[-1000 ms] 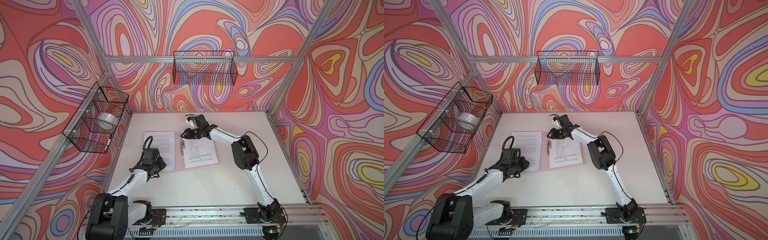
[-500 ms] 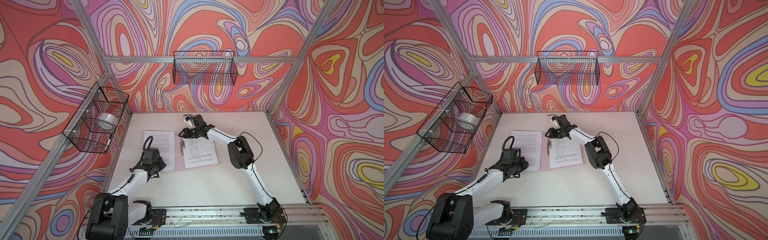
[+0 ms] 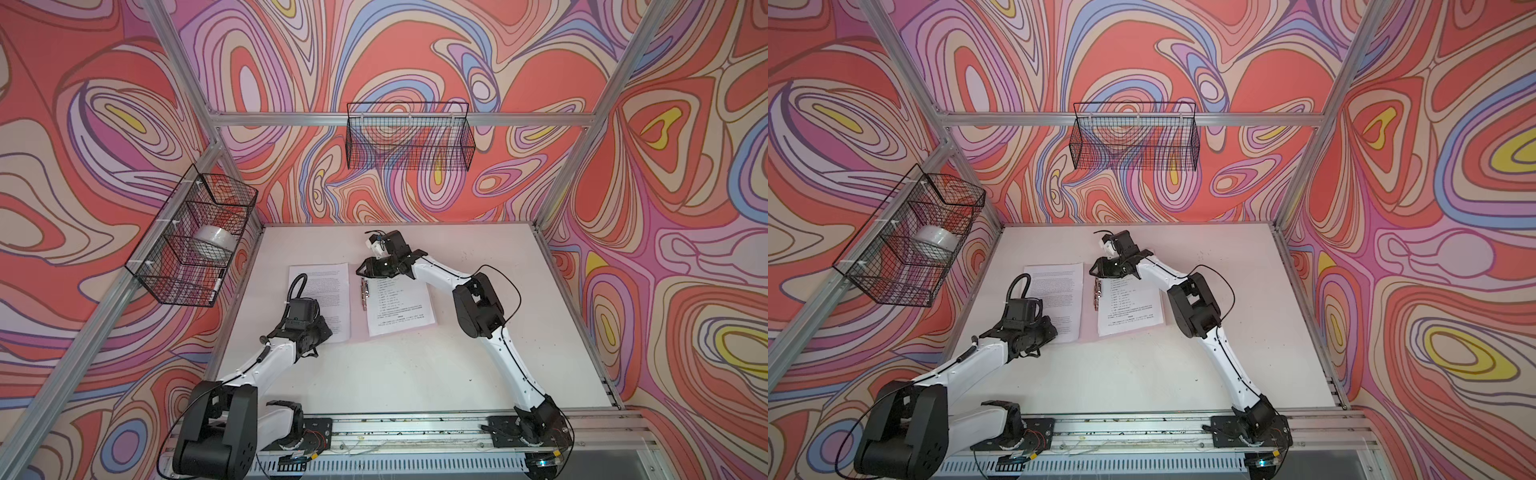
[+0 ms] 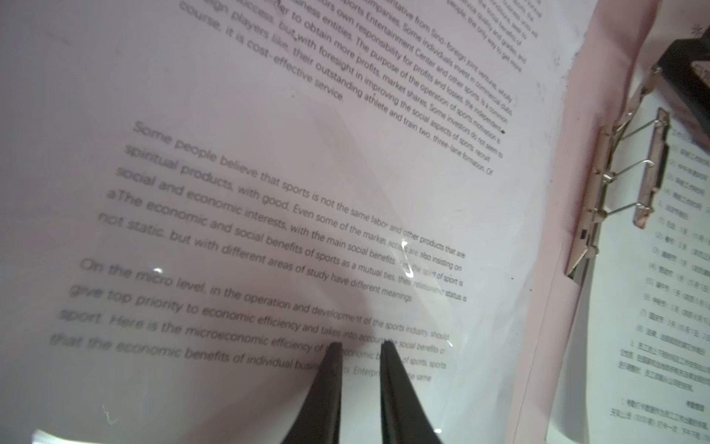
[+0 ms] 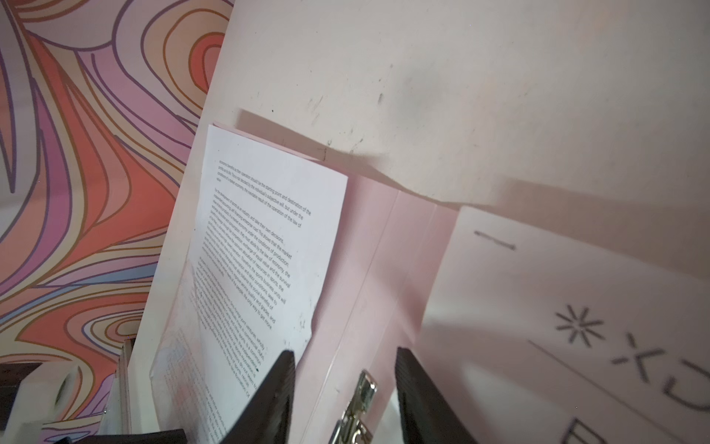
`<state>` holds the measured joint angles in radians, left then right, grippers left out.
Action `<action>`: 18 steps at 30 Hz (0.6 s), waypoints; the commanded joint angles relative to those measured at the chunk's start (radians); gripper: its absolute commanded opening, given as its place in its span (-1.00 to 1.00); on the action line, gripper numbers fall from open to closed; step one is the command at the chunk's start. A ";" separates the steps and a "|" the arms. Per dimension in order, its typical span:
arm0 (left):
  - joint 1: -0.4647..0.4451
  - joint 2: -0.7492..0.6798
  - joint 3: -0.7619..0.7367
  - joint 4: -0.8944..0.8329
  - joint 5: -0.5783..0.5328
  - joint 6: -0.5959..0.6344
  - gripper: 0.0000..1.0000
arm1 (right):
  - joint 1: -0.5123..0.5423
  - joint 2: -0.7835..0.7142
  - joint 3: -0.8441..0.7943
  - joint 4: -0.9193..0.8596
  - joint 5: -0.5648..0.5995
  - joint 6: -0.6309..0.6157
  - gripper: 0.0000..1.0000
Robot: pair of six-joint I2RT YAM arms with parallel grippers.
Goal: Put the files into the folder
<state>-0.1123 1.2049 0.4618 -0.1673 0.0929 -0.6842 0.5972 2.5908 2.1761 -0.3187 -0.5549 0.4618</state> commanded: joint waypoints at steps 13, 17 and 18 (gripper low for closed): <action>-0.006 -0.002 -0.018 0.003 -0.018 0.011 -0.60 | 0.028 0.054 0.060 -0.023 -0.009 0.002 -0.12; -0.006 -0.002 -0.020 0.003 -0.018 0.012 -0.60 | 0.030 0.058 0.075 -0.032 -0.013 0.002 -0.12; -0.006 -0.004 -0.020 0.003 -0.018 0.012 -0.61 | 0.031 0.057 0.077 -0.034 -0.013 0.001 -0.12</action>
<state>-0.1123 1.2057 0.4557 -0.1673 0.0925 -0.6838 0.6212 2.6297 2.2223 -0.3412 -0.5594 0.4644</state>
